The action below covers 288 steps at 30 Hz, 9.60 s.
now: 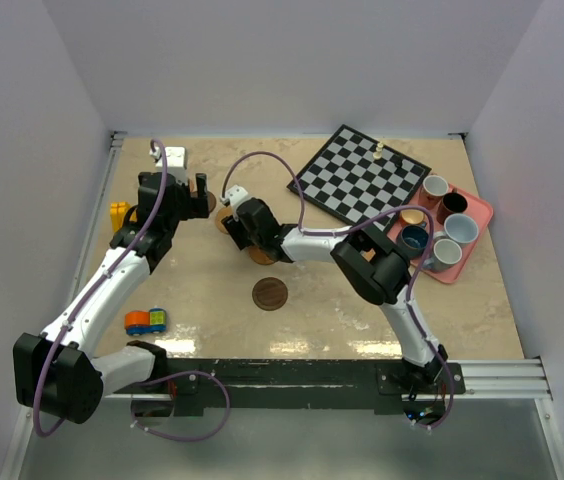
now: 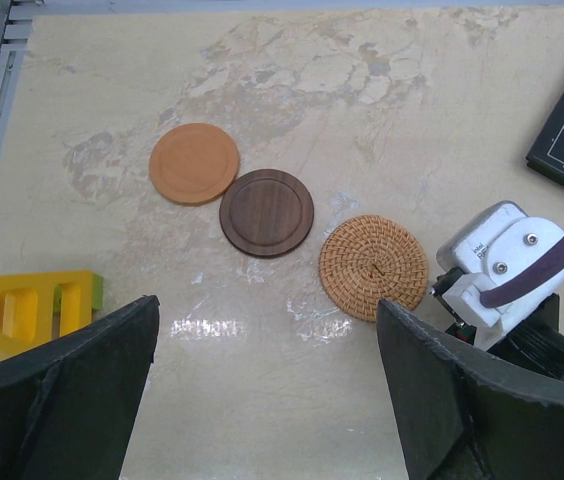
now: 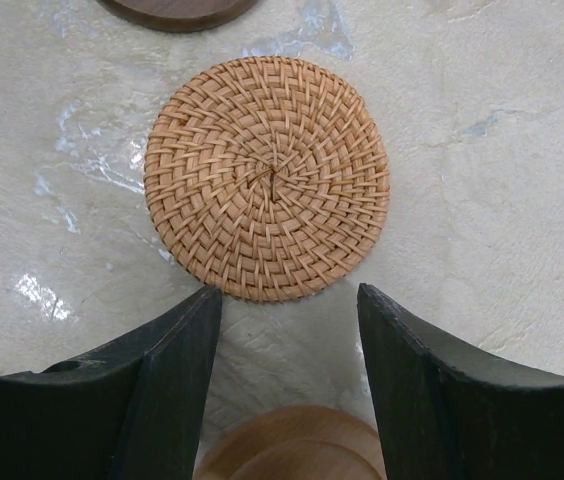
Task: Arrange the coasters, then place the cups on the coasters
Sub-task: Move the coaster to the center of the board.
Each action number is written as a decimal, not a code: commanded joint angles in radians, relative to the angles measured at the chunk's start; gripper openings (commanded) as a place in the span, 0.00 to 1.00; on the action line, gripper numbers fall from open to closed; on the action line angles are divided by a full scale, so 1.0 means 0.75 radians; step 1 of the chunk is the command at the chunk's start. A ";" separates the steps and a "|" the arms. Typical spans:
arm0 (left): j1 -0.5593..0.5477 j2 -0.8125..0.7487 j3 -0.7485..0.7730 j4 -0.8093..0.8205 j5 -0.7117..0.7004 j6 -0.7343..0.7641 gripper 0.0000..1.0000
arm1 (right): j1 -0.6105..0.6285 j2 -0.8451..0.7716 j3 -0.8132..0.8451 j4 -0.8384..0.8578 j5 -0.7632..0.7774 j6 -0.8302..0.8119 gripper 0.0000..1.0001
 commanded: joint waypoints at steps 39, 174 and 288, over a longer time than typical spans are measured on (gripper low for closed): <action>0.027 0.004 0.013 0.035 0.018 -0.020 0.95 | 0.035 0.126 0.165 0.012 -0.042 -0.079 0.60; 0.031 0.012 0.020 0.027 0.027 -0.014 0.96 | -0.082 0.047 0.028 0.055 0.103 0.262 0.44; 0.031 0.004 0.001 0.049 0.074 -0.002 1.00 | -0.131 -0.088 -0.204 -0.112 -0.093 0.150 0.79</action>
